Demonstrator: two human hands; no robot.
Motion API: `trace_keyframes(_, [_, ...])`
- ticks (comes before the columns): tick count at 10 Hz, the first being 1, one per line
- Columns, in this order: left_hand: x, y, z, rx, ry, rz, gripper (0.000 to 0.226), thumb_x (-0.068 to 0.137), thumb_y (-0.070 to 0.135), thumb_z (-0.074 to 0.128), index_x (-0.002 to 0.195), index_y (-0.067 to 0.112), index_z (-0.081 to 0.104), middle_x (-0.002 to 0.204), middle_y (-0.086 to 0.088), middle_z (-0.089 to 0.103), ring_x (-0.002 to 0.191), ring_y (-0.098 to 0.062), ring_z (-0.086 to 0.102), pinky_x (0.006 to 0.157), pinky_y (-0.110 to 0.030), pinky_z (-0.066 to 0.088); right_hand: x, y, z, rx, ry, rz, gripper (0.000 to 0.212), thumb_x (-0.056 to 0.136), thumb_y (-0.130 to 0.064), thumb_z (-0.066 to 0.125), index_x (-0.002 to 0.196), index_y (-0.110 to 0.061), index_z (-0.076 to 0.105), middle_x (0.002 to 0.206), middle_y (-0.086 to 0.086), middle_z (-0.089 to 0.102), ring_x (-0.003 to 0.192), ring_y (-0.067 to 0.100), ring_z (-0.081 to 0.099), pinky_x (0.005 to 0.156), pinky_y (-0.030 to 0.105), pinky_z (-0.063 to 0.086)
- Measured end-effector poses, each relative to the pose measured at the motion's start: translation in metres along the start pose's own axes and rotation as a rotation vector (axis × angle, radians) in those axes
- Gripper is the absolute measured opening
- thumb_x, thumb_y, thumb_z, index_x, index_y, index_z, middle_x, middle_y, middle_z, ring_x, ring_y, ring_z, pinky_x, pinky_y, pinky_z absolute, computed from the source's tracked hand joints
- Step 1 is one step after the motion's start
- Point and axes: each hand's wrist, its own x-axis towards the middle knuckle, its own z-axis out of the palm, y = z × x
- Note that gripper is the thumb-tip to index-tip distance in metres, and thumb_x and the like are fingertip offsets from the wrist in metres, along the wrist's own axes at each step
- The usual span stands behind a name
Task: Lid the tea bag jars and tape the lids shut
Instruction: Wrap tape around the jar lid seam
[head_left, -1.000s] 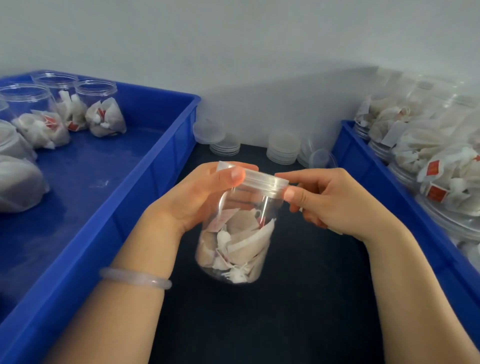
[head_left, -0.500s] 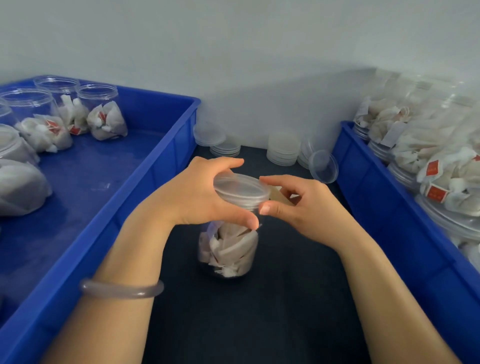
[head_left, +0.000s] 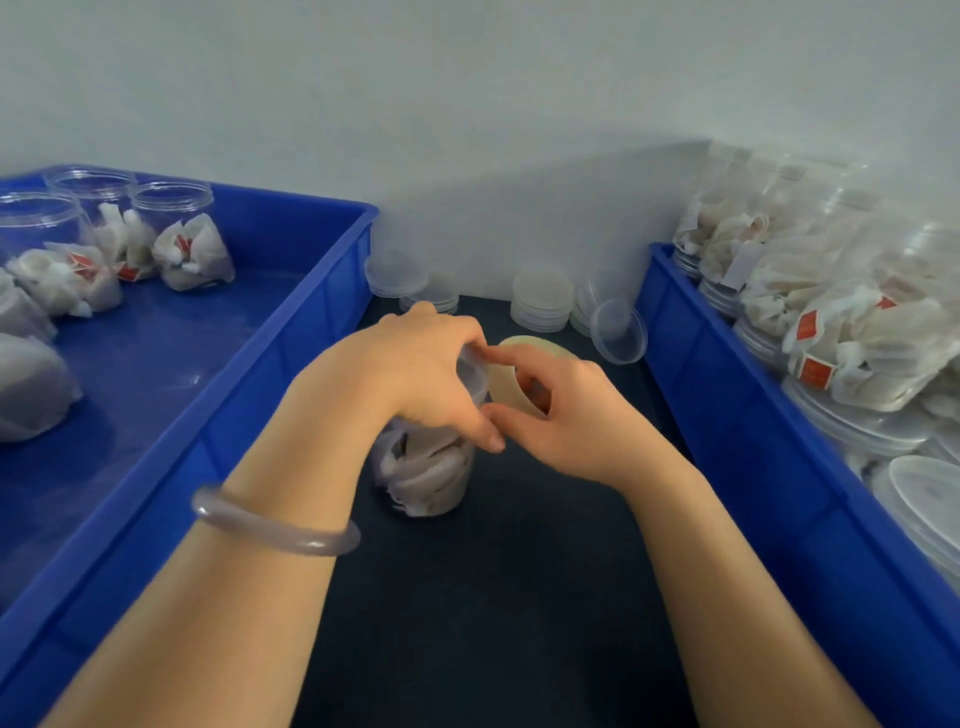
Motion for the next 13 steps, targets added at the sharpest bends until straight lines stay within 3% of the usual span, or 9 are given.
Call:
trace_keyframes(1, [-0.002, -0.005, 0.003, -0.060, -0.026, 0.064, 0.068, 0.059, 0.058, 0.079, 0.114, 0.046, 0.041, 0.105, 0.012, 0.036, 0.101, -0.013, 0.043, 0.074, -0.032, 0.042, 0.001, 0.000, 0.001, 0.124, -0.091, 0.155, 0.049, 0.081, -0.041, 0.071, 0.119, -0.029, 0.044, 0.086, -0.002, 0.057, 0.057, 0.000, 0.054, 0.057, 0.025, 0.046])
trace_keyframes(3, [-0.006, -0.004, -0.005, -0.050, -0.144, 0.063, 0.054, 0.066, 0.035, 0.081, 0.100, 0.048, 0.040, 0.104, 0.016, 0.039, 0.099, -0.012, 0.044, 0.079, -0.036, 0.044, -0.005, 0.001, -0.008, 0.380, -0.316, 0.248, 0.042, 0.082, -0.013, 0.072, 0.112, -0.022, 0.044, 0.099, 0.004, 0.060, 0.070, 0.012, 0.063, 0.064, 0.027, 0.052])
trace_keyframes(4, [0.000, 0.012, 0.008, 0.061, -0.028, 0.034, 0.047, 0.068, 0.023, 0.073, 0.097, 0.037, 0.038, 0.091, 0.013, 0.036, 0.095, -0.017, 0.037, 0.078, -0.034, 0.032, -0.005, -0.005, -0.007, 0.148, -0.269, 0.245, 0.046, 0.076, -0.020, 0.073, 0.110, -0.027, 0.043, 0.100, -0.002, 0.058, 0.085, 0.017, 0.062, 0.069, 0.034, 0.052])
trace_keyframes(6, [0.001, 0.010, 0.017, 0.058, 0.110, 0.098, 0.036, 0.071, 0.023, 0.069, 0.093, 0.031, 0.041, 0.089, 0.013, 0.042, 0.091, -0.017, 0.038, 0.079, -0.037, 0.028, 0.001, -0.014, 0.004, 0.063, -0.133, 0.291, 0.048, 0.076, -0.022, 0.073, 0.108, -0.021, 0.037, 0.087, -0.005, 0.052, 0.071, 0.009, 0.055, 0.054, 0.027, 0.046])
trace_keyframes(7, [-0.001, 0.009, 0.019, 0.017, 0.161, 0.140, 0.027, 0.071, 0.018, 0.063, 0.084, 0.030, 0.043, 0.086, 0.013, 0.044, 0.089, -0.018, 0.040, 0.077, -0.037, 0.026, 0.004, -0.017, 0.007, 0.046, -0.144, 0.380, 0.054, 0.078, -0.025, 0.070, 0.117, -0.017, 0.033, 0.090, -0.006, 0.049, 0.077, 0.009, 0.055, 0.057, 0.026, 0.044])
trace_keyframes(8, [0.000, 0.009, 0.021, -0.010, 0.184, 0.138, 0.020, 0.074, 0.017, 0.057, 0.078, 0.030, 0.043, 0.083, 0.012, 0.046, 0.089, -0.017, 0.041, 0.078, -0.037, 0.025, 0.008, -0.021, 0.012, -0.104, -0.278, 0.449, 0.036, 0.087, -0.024, 0.058, 0.113, -0.012, 0.035, 0.096, 0.004, 0.052, 0.076, 0.019, 0.057, 0.054, 0.027, 0.042])
trace_keyframes(11, [0.018, 0.023, 0.026, -0.037, 0.323, -0.083, 0.014, 0.076, 0.034, 0.049, 0.084, 0.023, 0.053, 0.090, 0.001, 0.054, 0.101, -0.027, 0.045, 0.078, -0.043, 0.025, -0.013, -0.044, 0.014, -0.424, -0.036, 0.432, 0.037, 0.094, -0.018, 0.044, 0.125, -0.002, 0.036, 0.090, 0.008, 0.043, 0.079, 0.023, 0.043, 0.068, 0.032, 0.036])
trace_keyframes(12, [0.027, 0.020, 0.017, -0.064, 0.390, -0.253, 0.006, 0.074, 0.024, 0.051, 0.080, 0.024, 0.049, 0.076, 0.000, 0.043, 0.106, -0.032, 0.042, 0.082, -0.046, 0.026, -0.035, -0.064, 0.028, -0.526, -0.020, 0.234, 0.053, 0.089, -0.018, 0.047, 0.135, 0.001, 0.031, 0.075, 0.004, 0.049, 0.057, 0.014, 0.038, 0.048, 0.023, 0.027])
trace_keyframes(13, [0.034, 0.016, 0.017, -0.020, 0.339, -0.181, 0.010, 0.074, 0.021, 0.058, 0.080, 0.024, 0.051, 0.084, 0.000, 0.051, 0.105, -0.030, 0.045, 0.088, -0.046, 0.028, -0.030, -0.053, 0.029, -0.559, -0.074, 0.222, 0.042, 0.090, -0.017, 0.046, 0.128, 0.000, 0.039, 0.070, -0.001, 0.043, 0.054, 0.010, 0.038, 0.044, 0.023, 0.025])
